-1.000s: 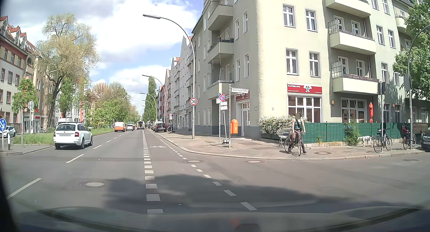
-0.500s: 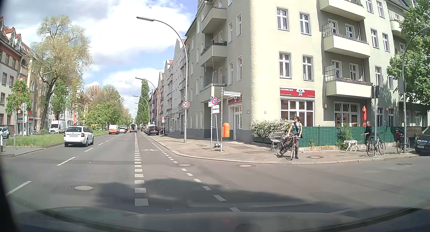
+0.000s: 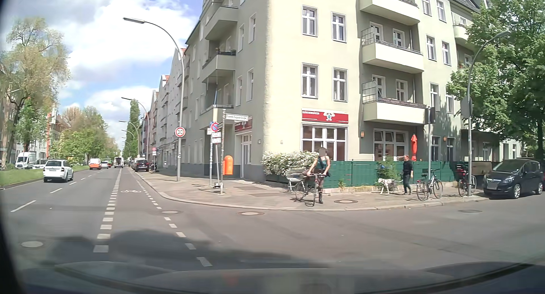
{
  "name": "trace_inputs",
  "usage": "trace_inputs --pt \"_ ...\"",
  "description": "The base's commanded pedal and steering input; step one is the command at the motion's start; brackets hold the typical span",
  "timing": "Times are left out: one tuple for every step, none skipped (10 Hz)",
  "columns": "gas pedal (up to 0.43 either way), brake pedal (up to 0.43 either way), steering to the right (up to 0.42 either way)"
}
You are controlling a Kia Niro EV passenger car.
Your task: Follow the waypoints while adhering to traffic rules and regulations
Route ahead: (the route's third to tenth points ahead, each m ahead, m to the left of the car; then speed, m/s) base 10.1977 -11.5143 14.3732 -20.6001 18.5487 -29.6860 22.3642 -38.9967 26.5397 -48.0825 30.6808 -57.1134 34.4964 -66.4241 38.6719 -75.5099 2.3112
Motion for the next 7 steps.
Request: trace_inputs --pt "0.449 0.024 0.808" --pt "0.449 0.024 0.759" --pt "0.449 0.024 0.714" --pt "0.449 0.024 0.651" --pt "0.449 0.024 0.606" --pt "0.449 0.024 0.576" --pt "0.449 0.024 0.559"
